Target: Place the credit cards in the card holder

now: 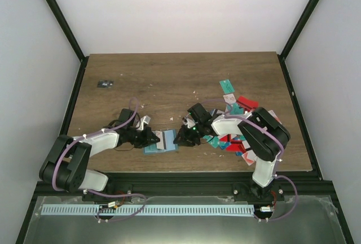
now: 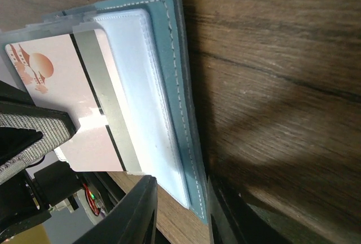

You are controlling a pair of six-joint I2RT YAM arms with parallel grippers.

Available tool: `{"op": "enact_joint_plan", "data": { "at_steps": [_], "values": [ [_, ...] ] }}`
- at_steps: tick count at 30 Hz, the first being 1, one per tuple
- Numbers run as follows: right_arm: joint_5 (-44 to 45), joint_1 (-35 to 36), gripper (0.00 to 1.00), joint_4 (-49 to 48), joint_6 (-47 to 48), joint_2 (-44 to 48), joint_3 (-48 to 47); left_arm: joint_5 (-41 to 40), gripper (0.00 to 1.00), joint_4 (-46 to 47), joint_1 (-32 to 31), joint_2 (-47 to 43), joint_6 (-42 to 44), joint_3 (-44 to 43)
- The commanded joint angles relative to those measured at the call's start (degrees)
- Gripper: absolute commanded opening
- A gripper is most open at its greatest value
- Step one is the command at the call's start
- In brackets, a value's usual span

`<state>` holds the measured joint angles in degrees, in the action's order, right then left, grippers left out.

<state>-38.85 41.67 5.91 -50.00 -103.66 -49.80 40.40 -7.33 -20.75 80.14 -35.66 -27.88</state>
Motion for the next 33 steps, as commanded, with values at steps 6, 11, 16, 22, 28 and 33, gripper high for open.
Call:
{"op": "enact_joint_plan", "data": {
  "at_steps": [6,11,16,22,28,33],
  "values": [
    [0.88,1.13,0.25,1.28,0.39,-2.76,-1.67,1.03,0.04,4.08,0.17,1.19,0.37,2.94],
    [0.88,1.13,0.25,1.8,0.67,-3.09,-2.2,1.21,0.04,5.16,0.12,1.84,0.59,3.35],
    [0.86,1.13,0.25,1.99,0.78,-3.65,-2.73,1.74,0.04,7.03,-0.08,3.42,0.12,3.3],
    [0.88,1.15,0.25,2.16,0.78,-4.15,-3.49,2.02,0.04,9.33,-0.62,5.44,-0.69,3.1],
    [0.96,1.24,0.24,2.17,0.7,-4.6,-3.89,2.79,0.04,9.6,-0.98,7.04,-0.77,2.3],
    [1.5,1.16,0.24,2.73,0.62,-4.66,-3.94,0.35,0.15,1.21,-0.99,4.92,2.72,-0.04]
  ]
}}
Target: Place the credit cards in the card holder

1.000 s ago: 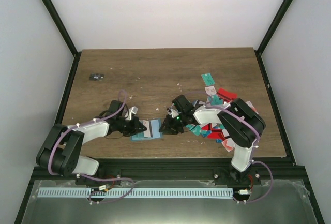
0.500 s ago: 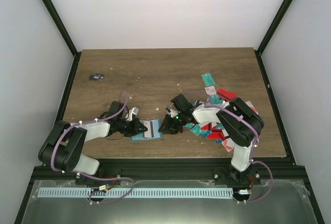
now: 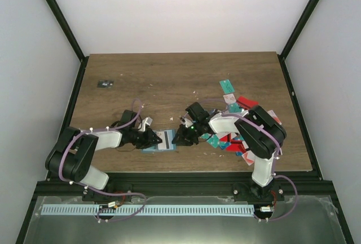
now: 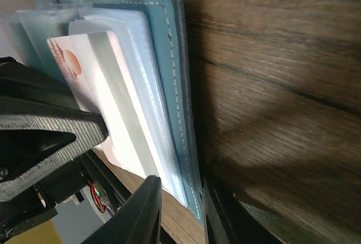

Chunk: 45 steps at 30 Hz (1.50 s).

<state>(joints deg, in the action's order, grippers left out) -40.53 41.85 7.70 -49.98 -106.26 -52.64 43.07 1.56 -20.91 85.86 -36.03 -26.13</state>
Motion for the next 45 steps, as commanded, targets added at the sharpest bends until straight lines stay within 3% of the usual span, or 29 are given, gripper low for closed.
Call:
{"op": "enact_joint_plan", "data": {
  "at_steps": [1,7,18,22,26,45],
  "values": [
    [3.39,1.04,0.24,1.18,0.54,-2.07,-1.14,-3.66,0.18,-10.08,-0.83,-1.32,4.31,-2.61],
    [4.37,1.05,0.22,2.23,0.33,-2.37,-1.86,-6.85,0.36,-18.46,-0.91,-2.48,7.48,-6.08],
    [5.19,1.03,0.22,3.44,0.1,-3.11,-4.92,-12.63,0.48,-29.81,-2.6,0.81,11.15,-13.21],
    [4.55,1.05,0.21,2.92,-0.18,-4.57,-6.29,-15.64,0.48,-32.62,-3.85,2.57,11.67,-15.44],
    [4.08,1.6,0.21,2.83,0.03,-6.82,-8.12,-18.56,0.41,-34.82,-5.1,3.95,11.84,-17.67],
    [2.13,2.01,0.18,0.44,-0.25,-6.67,-8.26,-26.51,0.43,-43.85,-14.71,15.47,5.79,-30.03]
  ]
}}
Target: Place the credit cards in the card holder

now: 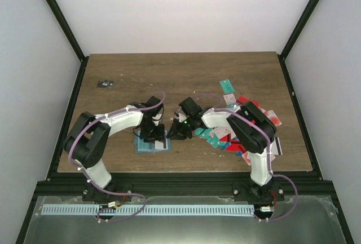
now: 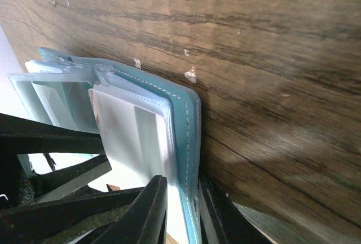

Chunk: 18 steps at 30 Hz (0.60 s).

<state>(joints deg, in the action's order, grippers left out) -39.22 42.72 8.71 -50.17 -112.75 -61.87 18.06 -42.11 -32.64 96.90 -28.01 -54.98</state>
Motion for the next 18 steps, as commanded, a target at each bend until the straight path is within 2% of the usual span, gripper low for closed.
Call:
{"op": "enact_joint_plan", "data": {
  "at_steps": [1,5,8,18],
  "values": [
    [0.81,1.14,0.18,-0.78,-0.05,0.06,1.16,-1.65,0.42,-0.55,-3.4,4.82,-2.79,-1.72],
    [0.86,1.16,0.18,-1.37,-0.13,0.96,1.84,-3.33,0.45,-1.67,-5.12,6.08,-4.47,-3.09],
    [0.73,1.15,0.18,-2.15,-0.32,1.75,2.63,-1.68,0.48,-1.06,-5.69,6.11,-5.34,-3.56],
    [3.5,0.5,0.19,0.49,1.86,7.2,5.69,-1.64,0.65,-2.83,-5.76,-2.5,-5.83,-4.69]
  ]
}}
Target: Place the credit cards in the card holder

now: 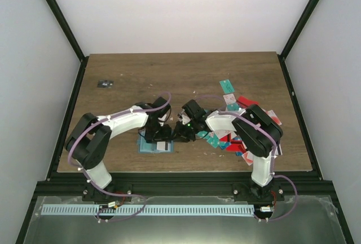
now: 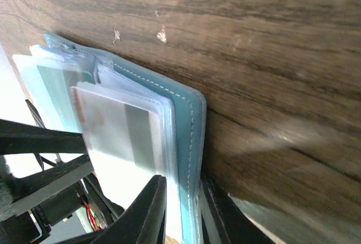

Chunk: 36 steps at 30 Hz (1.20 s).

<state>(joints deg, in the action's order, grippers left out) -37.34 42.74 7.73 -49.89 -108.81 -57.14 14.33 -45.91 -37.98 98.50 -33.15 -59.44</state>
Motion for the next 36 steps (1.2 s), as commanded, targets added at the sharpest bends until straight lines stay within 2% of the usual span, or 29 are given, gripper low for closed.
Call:
{"op": "enact_joint_plan", "data": {
  "at_steps": [1,8,11,17,24,36],
  "values": [
    [1.85,0.37,0.19,1.64,1.69,3.86,1.24,2.13,0.67,0.57,-0.43,-5.0,-0.77,-0.15],
    [2.92,-0.54,0.23,3.18,2.75,7.5,2.57,2.83,0.86,-3.16,-0.35,-12.24,-0.59,0.89],
    [3.22,-0.81,0.25,3.49,2.88,8.97,3.22,2.72,0.89,-5.27,-0.34,-14.99,-0.28,0.67],
    [4.06,-1.34,0.3,4.35,2.81,13.02,5.08,-3.36,0.87,-10.74,1.25,-20.24,1.42,-0.1],
    [4.08,-1.62,0.37,3.49,1.34,17.08,9.53,-7.1,0.8,-12.12,7.12,-24.4,3.83,3.95],
    [3.03,-1.87,0.44,2.58,0.67,18.32,12.94,-7.1,0.75,-6.57,10.56,-19.35,6.6,8.83]
  ]
}}
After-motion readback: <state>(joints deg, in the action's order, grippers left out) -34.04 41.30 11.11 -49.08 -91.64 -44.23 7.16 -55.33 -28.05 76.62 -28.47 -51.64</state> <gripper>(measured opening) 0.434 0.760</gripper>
